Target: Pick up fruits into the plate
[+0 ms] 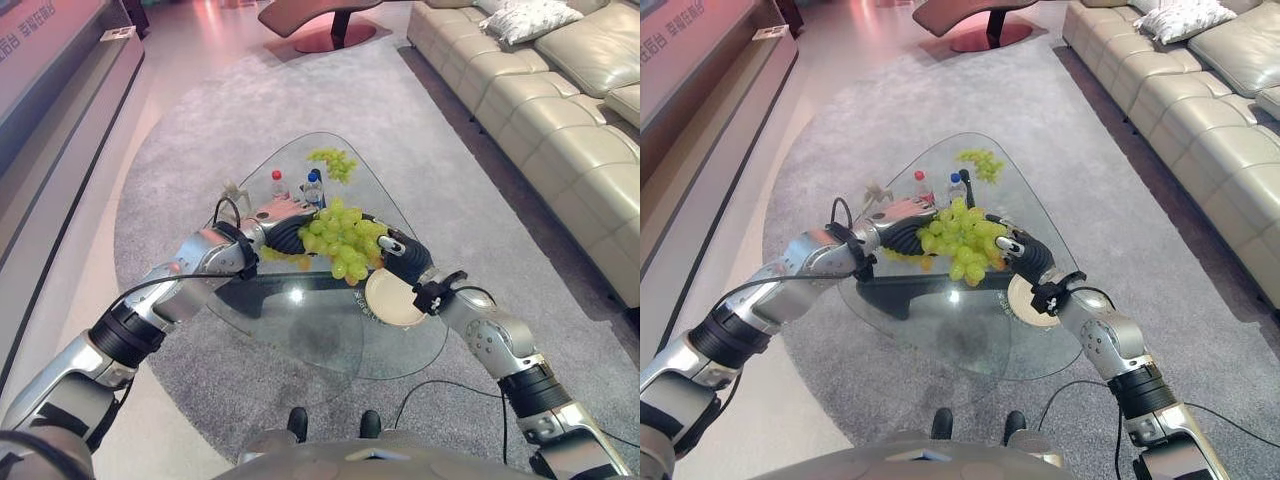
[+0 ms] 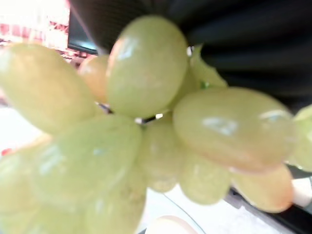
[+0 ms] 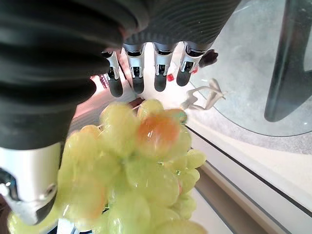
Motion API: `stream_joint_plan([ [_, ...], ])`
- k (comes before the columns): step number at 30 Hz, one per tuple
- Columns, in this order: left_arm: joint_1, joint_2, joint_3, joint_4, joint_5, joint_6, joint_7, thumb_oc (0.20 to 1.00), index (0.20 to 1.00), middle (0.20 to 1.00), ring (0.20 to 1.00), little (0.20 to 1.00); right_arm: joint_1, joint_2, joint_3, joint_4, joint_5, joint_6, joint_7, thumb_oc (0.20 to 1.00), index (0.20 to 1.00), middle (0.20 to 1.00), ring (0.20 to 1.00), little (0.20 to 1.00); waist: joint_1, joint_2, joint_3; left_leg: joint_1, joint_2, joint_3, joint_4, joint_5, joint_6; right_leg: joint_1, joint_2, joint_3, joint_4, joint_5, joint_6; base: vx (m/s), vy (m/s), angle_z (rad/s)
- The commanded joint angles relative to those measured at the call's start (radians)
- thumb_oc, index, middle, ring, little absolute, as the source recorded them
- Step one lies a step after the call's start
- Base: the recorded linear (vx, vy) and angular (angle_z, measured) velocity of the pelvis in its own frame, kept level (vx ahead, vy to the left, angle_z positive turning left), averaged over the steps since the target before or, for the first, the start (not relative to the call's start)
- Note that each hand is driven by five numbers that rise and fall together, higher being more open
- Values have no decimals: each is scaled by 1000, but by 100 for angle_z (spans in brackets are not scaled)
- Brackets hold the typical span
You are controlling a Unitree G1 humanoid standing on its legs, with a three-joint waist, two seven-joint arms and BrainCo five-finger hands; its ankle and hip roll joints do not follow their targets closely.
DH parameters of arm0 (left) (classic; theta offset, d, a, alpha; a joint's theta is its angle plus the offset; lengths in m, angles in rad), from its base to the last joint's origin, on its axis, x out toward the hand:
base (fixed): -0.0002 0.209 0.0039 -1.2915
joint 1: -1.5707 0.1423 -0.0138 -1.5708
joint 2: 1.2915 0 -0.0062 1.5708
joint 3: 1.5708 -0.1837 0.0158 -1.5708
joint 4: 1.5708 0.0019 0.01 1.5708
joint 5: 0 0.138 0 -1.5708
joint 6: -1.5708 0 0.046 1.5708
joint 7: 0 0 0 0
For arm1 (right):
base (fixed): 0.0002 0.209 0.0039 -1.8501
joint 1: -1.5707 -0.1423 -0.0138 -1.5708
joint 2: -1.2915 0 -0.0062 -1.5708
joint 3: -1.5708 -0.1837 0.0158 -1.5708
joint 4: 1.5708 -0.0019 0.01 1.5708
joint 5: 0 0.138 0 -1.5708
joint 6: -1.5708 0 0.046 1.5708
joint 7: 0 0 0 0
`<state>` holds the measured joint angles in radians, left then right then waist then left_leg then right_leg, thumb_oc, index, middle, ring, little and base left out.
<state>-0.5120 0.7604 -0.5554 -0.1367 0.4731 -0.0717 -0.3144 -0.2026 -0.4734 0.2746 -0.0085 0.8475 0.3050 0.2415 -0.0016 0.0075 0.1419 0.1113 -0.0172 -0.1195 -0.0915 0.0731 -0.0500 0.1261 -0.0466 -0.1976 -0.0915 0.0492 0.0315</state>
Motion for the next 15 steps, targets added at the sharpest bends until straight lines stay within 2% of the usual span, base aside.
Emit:
stream_joint_plan([
  [1,-127,-2,-30,-27,7,-47,1,200,200,200,200,200,-68,-20,36,-81,61,0,5,1000,1000,1000,1000,1000,24,-26,-60,37,-13,117,37,-117,18,17,-33,8,30,-31,77,0,0,0],
  [15,-175,19,-60,-41,38,-18,-43,200,200,200,200,200,-129,-65,99,-122,34,100,42,1000,1000,1000,1000,1000,24,-31,-58,49,-13,122,34,-121,18,29,-30,13,22,-34,75,0,0,0],
])
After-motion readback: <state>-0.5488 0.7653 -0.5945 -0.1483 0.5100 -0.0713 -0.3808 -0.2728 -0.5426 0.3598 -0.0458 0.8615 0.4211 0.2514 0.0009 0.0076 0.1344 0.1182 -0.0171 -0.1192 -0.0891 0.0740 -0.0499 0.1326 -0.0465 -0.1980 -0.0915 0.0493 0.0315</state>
